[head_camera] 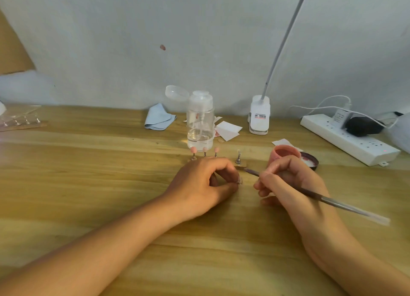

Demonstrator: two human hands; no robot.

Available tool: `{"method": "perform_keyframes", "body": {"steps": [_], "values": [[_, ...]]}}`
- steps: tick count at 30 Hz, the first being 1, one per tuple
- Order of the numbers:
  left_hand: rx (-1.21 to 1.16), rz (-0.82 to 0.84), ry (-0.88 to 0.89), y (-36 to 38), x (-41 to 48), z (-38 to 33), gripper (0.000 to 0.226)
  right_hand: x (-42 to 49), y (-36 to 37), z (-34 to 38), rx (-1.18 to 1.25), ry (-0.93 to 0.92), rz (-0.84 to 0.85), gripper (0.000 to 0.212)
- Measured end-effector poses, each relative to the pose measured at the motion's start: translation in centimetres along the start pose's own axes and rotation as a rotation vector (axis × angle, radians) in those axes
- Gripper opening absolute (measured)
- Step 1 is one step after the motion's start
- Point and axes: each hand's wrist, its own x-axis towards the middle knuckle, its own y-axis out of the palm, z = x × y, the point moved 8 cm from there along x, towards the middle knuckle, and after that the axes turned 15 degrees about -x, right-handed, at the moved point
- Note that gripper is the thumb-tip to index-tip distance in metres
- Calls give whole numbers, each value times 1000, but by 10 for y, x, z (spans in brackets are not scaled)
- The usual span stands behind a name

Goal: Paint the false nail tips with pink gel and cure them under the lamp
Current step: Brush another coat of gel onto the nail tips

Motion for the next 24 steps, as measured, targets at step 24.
{"method": "perform_keyframes", "body": {"steps": [24], "values": [[3, 3, -9, 0, 0, 1, 17, -2, 6, 4, -144, -40, 38, 18]]}}
